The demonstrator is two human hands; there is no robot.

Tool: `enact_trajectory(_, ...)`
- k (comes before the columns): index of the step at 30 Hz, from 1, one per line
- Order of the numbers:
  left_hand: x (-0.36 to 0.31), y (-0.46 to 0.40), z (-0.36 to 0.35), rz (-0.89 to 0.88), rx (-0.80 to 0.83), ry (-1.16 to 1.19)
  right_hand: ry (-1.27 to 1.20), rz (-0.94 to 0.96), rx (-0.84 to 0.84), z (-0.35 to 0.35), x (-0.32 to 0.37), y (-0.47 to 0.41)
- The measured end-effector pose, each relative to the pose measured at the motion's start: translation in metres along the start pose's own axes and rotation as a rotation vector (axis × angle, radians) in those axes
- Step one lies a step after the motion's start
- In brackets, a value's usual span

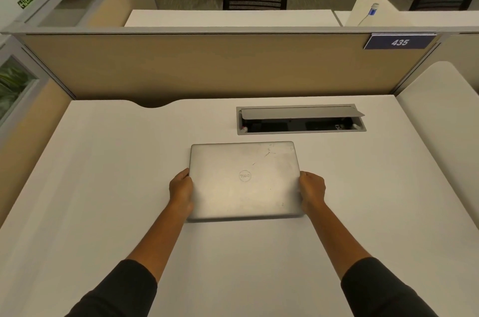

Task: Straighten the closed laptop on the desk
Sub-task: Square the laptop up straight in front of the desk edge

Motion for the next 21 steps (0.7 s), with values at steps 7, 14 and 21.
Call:
enact_trajectory(7,-0.001,0.004,0.002,0.011,-0.006,-0.025,0.058,0.026,0.007,-0.001,0.003,0.001)
enact_trajectory(14,0.001,0.007,0.003,-0.072,0.03,-0.147,0.171,0.113,0.027,-0.005,0.007,0.011)
enact_trajectory(21,0.004,0.022,0.006,-0.175,0.05,-0.368,0.544,0.229,0.061,-0.014,0.003,0.025)
Point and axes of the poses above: each hand's wrist, its own y-axis away from the middle knuckle, its own z-axis out of the back of the hand, x = y × z, the point moved 5 cm from there along -y, towards the middle knuckle, and after that the axes turned 6 degrees about x, right-handed, at the moved point
